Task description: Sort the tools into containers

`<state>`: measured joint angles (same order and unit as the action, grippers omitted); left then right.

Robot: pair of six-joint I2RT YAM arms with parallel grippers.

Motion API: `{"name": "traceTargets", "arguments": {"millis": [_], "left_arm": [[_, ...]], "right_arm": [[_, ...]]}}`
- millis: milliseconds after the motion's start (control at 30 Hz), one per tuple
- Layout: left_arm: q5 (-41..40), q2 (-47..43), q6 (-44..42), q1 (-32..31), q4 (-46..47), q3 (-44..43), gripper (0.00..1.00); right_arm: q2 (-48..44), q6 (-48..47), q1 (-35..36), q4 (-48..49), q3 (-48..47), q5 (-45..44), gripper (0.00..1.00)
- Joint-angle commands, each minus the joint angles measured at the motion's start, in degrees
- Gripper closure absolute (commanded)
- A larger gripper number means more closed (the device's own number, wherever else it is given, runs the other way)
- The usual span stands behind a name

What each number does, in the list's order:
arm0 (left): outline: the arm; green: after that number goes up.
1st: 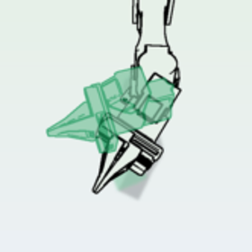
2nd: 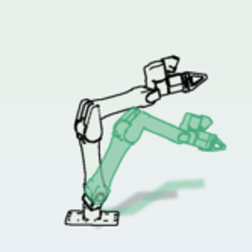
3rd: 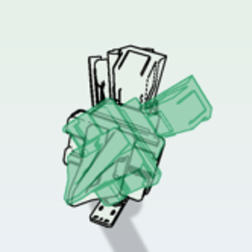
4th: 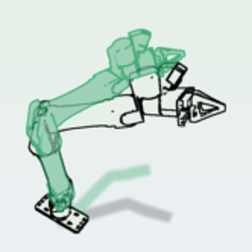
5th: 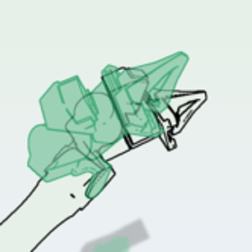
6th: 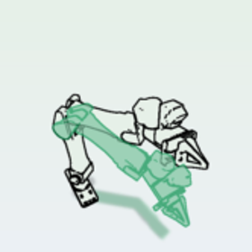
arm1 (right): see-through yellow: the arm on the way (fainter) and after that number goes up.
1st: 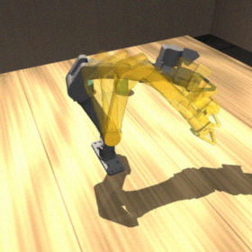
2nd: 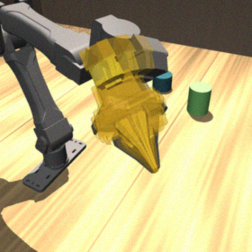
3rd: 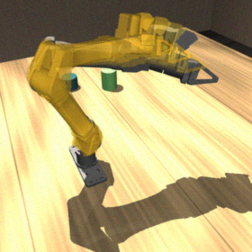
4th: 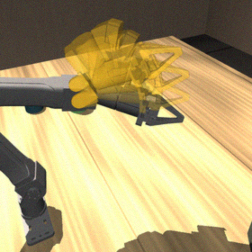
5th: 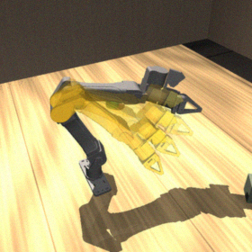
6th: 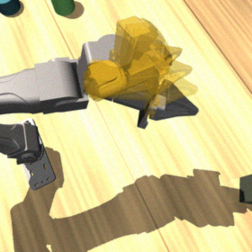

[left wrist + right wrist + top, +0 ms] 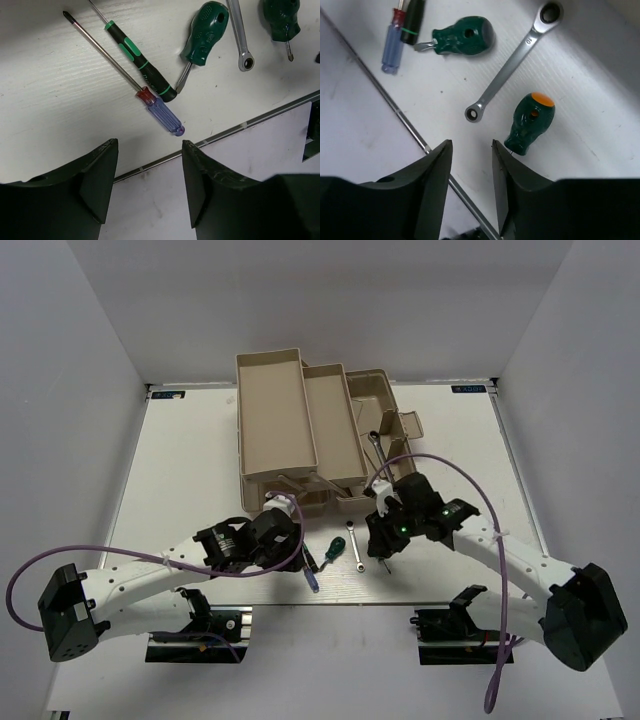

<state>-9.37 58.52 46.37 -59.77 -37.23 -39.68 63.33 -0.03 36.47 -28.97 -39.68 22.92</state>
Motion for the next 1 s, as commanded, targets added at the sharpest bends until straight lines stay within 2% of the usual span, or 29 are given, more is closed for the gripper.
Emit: {"name": "traceTargets", "arguments": {"millis": [0, 67, 200, 467, 967], "left_arm": [[-1.0, -0.4, 0.5, -0.3, 0.4, 0.2, 0.36], [-1.0, -1.0, 1.0, -0.3, 0.4, 0.2, 0.36], [-1.0, -2.0, 2.2, -0.3, 0.4, 0.8, 0.36], [-1.5, -4.3, 3.4, -0.3, -1.6, 1.4, 0.36], [-2.1, -4.3, 3.4, -0.3, -3.7, 0.8, 0.36]], "right_arm": [[1.1, 6.1, 4.3, 9.5, 1.3, -9.5, 0.55], [3.0, 7.5, 5.4, 10.5, 1.7, -13.4, 0.52], [6.4, 9.9, 10.4, 14.1, 1.5, -17.6, 0.52], [14.3, 11.5, 13.9, 17.6, 0.1, -25.5, 0.52], [21.5, 14.8, 17.8, 19.5, -2.5, -32.1, 0.54]]}}
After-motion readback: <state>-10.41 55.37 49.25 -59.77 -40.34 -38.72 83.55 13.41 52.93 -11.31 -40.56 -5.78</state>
